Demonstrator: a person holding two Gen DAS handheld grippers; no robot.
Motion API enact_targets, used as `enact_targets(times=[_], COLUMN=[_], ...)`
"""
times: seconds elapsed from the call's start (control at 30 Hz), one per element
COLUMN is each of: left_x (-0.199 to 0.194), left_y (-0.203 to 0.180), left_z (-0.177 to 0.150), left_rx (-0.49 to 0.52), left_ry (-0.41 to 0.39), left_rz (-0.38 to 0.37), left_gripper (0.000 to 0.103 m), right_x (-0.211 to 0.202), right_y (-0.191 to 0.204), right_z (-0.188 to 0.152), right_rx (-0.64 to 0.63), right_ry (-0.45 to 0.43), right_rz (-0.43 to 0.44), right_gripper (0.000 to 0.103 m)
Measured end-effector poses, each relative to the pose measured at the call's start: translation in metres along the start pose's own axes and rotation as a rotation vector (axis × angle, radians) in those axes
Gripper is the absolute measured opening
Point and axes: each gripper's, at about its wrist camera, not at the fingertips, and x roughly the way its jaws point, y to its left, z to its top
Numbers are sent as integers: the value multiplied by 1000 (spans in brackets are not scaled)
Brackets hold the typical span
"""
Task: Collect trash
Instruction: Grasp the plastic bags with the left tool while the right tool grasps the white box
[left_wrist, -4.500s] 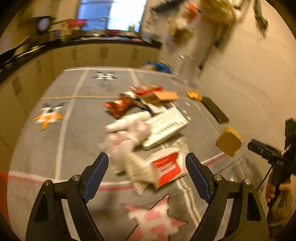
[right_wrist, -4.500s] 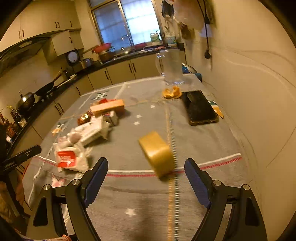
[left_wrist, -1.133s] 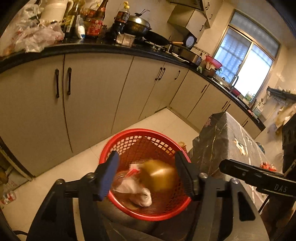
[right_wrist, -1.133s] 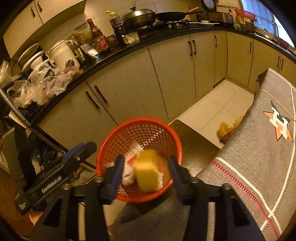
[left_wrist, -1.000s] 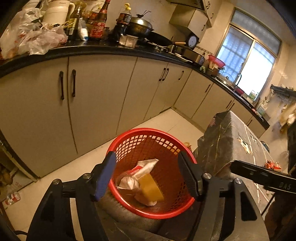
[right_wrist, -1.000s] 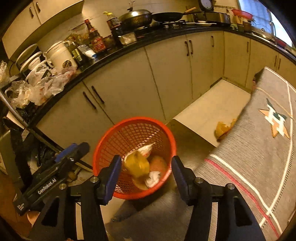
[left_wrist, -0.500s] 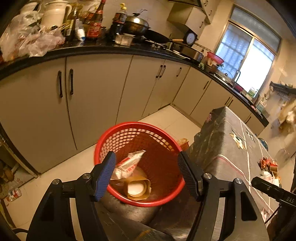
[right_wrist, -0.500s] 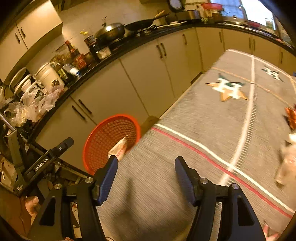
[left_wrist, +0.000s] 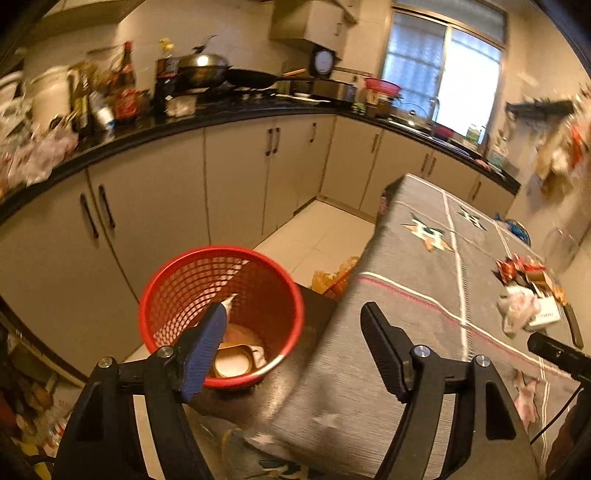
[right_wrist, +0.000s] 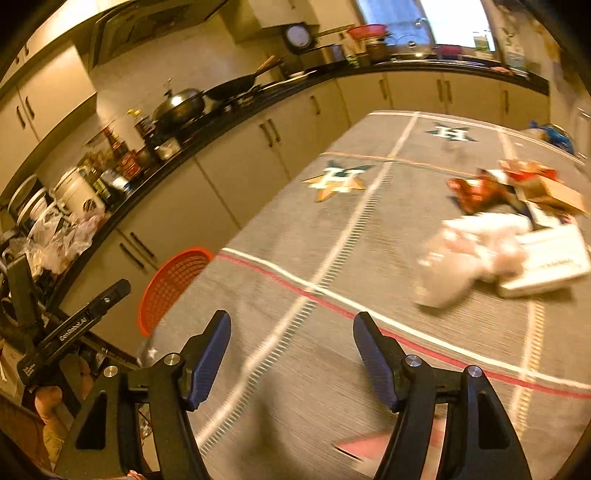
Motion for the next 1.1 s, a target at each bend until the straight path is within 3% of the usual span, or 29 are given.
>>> enact_targets(times=[0.3, 0.6, 0.73, 1.1], left_x=[2, 15, 23, 77], left_y=[-62, -150, -187, -270], left_z=[-7, -18, -15, -2], left_rx=[64, 222, 280, 346], left_ry=[68, 140, 146, 224], left_rz=[-151, -277, -331, -458], left_gripper=[76, 76, 76, 76], right_x=[-55, -83, -78, -47], right_y=[-71, -135, -153, -222], right_z=[-23, -31, -20, 25], right_rx=[106, 191, 207, 404], right_ry=[-62, -81, -81, -107], right_rz=[-104, -199, -206, -127], right_gripper=[78, 79, 79, 79])
